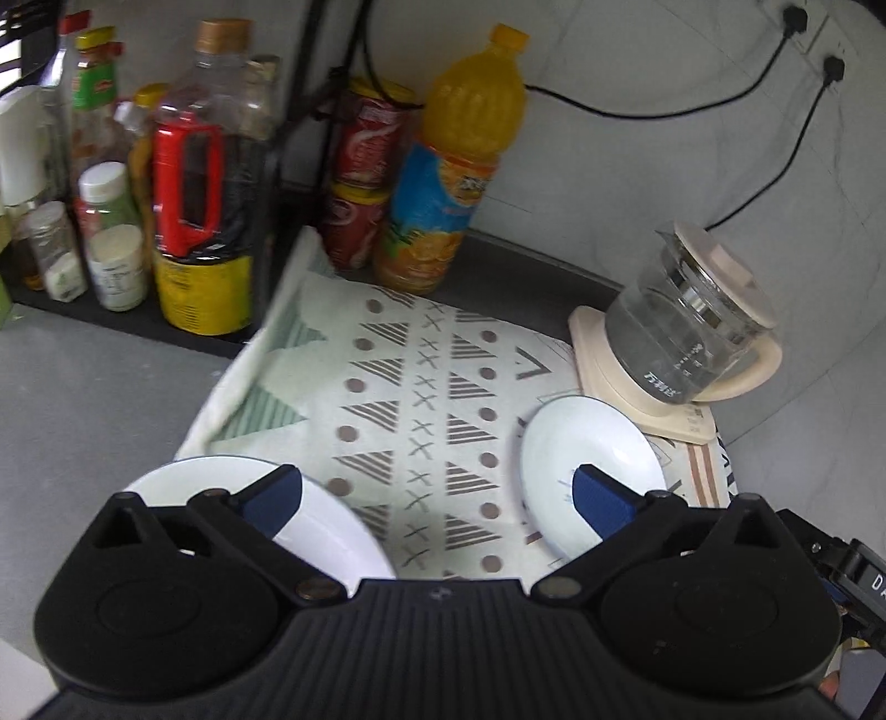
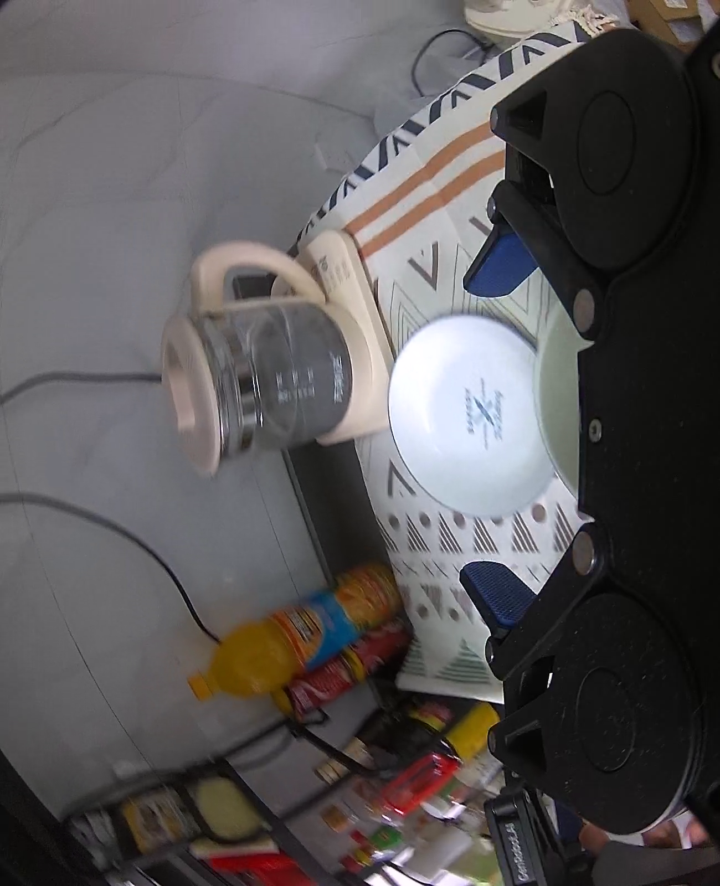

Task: Organize plates and bowls
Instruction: 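Move the right gripper to the white 'BAKERY' plate, then grasp the rim of the 'BAKERY' plate with the right gripper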

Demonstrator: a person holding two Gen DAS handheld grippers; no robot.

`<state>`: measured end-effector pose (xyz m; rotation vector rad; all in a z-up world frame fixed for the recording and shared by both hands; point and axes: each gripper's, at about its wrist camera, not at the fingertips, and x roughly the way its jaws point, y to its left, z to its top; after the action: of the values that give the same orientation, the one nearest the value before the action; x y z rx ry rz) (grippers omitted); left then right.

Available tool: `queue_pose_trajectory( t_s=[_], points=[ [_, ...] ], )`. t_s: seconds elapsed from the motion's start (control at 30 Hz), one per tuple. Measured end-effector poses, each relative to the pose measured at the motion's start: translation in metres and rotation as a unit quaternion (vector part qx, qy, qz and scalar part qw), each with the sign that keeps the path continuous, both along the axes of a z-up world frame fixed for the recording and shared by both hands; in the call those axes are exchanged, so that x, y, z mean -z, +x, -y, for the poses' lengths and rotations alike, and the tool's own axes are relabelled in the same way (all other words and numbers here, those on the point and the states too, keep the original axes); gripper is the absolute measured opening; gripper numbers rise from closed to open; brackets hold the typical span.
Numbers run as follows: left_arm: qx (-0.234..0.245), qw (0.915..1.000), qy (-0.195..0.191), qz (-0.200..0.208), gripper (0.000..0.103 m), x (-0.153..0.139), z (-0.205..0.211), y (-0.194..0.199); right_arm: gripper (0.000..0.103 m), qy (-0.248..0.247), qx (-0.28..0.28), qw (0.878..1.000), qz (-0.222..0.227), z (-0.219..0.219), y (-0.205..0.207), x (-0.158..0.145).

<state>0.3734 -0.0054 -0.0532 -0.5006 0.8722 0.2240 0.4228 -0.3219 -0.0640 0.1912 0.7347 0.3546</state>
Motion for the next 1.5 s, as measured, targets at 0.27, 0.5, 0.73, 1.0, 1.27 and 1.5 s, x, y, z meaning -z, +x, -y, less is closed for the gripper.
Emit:
queue_pose_trajectory(
  t_s=[0.27, 0.5, 0.73, 1.0, 1.27, 1.5],
  points=[
    [0.042, 0.9986, -0.020, -0.027, 0.103, 0.020, 0.027, 0.037, 0.103, 0.011, 0.007, 0.999, -0.039, 0.022, 0.036, 0.015],
    [0.042, 0.9962, -0.036, -0.067, 0.103, 0.050, 0.039, 0.065, 0.102, 0.017, 0.006, 0.996, -0.089, 0.035, 0.065, 0.040],
    [0.046, 0.9933, -0.030, -0.102, 0.102, 0.076, 0.049, 0.094, 0.098, 0.026, -0.001, 0.990, -0.139, 0.041, 0.099, 0.066],
    [0.056, 0.9878, -0.053, -0.136, 0.097, 0.106, 0.051, 0.115, 0.083, 0.027, -0.011, 0.981, -0.194, 0.039, 0.133, 0.096],
    [0.059, 0.9815, -0.090, -0.159, 0.069, 0.129, 0.049, 0.133, 0.062, 0.031, -0.036, 0.968, -0.248, 0.033, 0.161, 0.126],
    [0.061, 0.9827, -0.091, -0.149, 0.054, 0.129, 0.051, 0.143, 0.052, 0.026, -0.058, 0.964, -0.256, 0.027, 0.172, 0.138]
  ],
)
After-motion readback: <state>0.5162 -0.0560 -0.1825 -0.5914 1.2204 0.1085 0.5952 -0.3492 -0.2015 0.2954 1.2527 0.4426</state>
